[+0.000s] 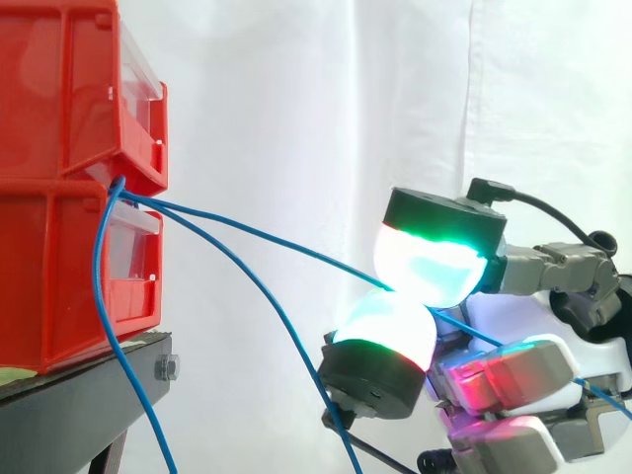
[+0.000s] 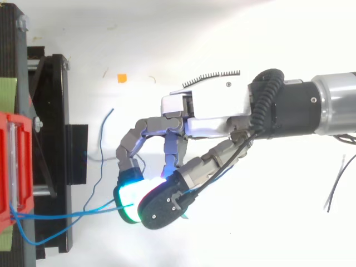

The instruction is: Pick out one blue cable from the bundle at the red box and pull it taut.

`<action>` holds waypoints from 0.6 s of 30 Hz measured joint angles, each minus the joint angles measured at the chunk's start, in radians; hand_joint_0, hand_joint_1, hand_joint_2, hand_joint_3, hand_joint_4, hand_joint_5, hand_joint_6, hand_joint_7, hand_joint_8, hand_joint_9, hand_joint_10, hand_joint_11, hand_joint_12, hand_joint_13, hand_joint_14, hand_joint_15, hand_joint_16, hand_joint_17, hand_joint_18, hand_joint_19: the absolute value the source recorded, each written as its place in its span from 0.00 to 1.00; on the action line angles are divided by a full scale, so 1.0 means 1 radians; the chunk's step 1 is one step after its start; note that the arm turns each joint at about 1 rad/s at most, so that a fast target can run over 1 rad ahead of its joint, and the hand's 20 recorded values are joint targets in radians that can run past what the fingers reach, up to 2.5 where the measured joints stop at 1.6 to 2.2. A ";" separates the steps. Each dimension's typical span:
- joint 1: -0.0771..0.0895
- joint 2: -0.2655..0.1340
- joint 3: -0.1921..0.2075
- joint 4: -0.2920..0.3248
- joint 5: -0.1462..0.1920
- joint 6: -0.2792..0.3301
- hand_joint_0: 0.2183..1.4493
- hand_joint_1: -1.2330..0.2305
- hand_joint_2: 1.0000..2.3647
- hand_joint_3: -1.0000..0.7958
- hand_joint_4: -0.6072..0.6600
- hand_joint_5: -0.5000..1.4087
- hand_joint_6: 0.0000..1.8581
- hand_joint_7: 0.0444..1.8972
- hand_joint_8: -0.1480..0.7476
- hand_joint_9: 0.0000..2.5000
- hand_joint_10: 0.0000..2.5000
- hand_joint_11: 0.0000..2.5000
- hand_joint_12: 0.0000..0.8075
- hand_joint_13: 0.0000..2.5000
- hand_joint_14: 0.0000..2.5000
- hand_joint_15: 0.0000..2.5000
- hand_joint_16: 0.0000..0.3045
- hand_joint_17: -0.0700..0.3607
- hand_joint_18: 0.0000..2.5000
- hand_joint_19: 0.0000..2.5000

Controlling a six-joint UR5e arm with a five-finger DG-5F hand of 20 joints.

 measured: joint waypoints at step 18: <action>-0.016 0.118 -0.118 -0.038 0.004 -0.101 0.34 0.27 0.01 0.59 0.40 0.22 0.49 0.57 0.53 0.59 0.01 0.32 0.44 0.51 0.01 0.30 0.17 0.43 0.43 0.35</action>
